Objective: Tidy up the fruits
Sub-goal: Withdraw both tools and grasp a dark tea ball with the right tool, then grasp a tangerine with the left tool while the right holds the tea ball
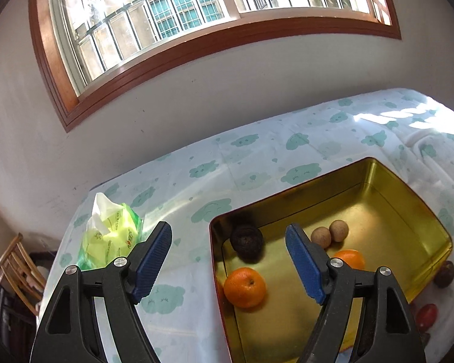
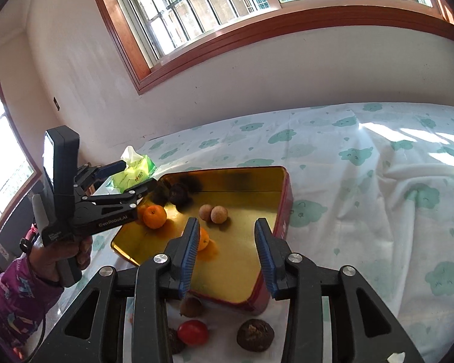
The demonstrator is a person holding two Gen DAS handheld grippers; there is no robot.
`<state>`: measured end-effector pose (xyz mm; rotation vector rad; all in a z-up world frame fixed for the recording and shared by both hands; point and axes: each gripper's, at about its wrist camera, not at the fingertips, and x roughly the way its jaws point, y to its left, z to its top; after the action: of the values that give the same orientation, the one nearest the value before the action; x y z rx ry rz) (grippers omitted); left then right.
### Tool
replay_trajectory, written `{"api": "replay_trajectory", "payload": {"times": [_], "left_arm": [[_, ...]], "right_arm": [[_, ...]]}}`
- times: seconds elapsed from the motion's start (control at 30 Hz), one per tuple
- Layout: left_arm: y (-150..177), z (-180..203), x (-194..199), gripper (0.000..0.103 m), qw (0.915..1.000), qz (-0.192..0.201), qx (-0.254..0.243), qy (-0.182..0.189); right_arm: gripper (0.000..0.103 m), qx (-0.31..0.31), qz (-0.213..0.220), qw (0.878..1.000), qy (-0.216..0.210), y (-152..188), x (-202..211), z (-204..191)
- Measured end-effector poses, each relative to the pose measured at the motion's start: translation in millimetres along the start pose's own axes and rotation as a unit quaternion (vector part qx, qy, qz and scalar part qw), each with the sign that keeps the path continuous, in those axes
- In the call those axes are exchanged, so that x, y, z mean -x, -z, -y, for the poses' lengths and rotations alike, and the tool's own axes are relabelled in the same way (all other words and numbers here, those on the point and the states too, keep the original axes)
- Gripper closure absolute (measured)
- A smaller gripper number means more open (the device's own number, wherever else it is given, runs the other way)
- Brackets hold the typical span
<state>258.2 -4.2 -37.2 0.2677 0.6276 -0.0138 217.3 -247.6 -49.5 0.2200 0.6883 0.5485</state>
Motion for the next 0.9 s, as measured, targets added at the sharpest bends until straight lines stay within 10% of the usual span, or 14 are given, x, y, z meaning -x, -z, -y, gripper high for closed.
{"api": "replay_trajectory", "payload": {"times": [0.27, 0.6, 0.73, 0.9], "left_arm": [[70.7, 3.7, 62.0, 0.021, 0.9944, 0.011, 0.078, 0.07], [127.8, 15.8, 98.4, 0.021, 0.9853, -0.017, 0.1, 0.138], [131.4, 22.9, 99.6, 0.021, 0.9791, -0.026, 0.089, 0.181], [123.8, 39.0, 95.3, 0.021, 0.9741, -0.012, 0.051, 0.22]], "right_arm": [[0.067, 0.003, -0.058, 0.997, 0.045, 66.4, 17.9, 12.8], [0.05, 0.043, -0.09, 0.994, 0.036, 56.0, -22.3, 2.1], [0.072, 0.067, -0.121, 0.989, 0.048, 63.0, -37.6, -5.6], [0.073, 0.046, -0.111, 0.991, 0.055, 63.9, -31.2, 2.6]]}}
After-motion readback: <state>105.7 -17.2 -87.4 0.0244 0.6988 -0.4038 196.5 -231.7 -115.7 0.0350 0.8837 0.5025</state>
